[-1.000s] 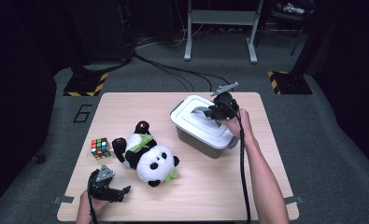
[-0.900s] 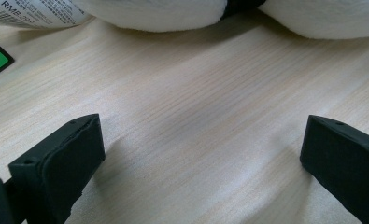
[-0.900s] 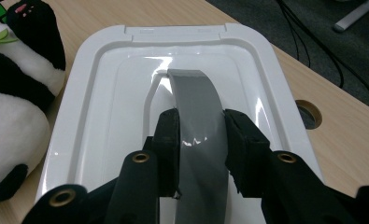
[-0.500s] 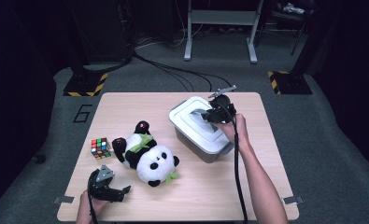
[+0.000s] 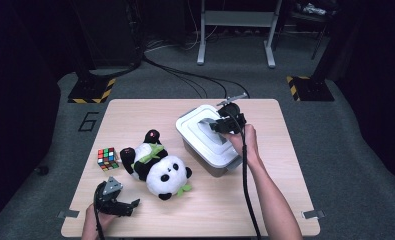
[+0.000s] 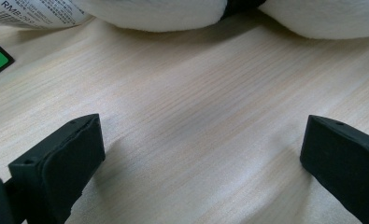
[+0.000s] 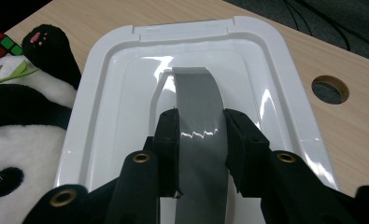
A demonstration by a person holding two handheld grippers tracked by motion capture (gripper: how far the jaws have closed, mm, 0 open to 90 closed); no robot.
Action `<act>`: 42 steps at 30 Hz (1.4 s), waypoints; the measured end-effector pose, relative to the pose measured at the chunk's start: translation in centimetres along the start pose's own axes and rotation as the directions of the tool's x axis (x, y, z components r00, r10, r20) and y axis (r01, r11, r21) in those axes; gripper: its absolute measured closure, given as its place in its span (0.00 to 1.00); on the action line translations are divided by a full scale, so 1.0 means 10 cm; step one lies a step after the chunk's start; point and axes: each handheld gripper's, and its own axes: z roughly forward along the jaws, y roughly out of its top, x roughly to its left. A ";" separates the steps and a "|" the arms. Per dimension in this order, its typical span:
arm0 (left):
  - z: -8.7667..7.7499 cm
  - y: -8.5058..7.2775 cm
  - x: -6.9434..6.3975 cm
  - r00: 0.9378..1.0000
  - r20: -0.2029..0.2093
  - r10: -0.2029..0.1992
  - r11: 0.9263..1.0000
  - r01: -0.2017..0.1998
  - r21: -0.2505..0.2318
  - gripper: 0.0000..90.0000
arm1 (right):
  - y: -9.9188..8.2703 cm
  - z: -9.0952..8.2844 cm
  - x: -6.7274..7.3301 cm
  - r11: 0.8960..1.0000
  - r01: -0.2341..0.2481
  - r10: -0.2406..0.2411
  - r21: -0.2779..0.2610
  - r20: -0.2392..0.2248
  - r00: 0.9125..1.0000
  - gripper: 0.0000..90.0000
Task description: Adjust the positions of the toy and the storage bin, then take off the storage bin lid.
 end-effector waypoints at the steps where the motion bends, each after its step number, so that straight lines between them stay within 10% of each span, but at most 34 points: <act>1: 0.00 0.00 0.00 1.000 0.002 -0.002 1.000 0.002 0.003 0.00 | 0.01 0.01 0.02 1.000 0.000 0.000 0.000 0.000 1.000 0.74; 42: -0.01 0.00 0.00 1.000 0.006 0.001 1.000 -0.001 0.006 0.00 | 0.18 0.04 0.27 0.998 0.062 -0.061 -0.019 0.047 0.997 0.75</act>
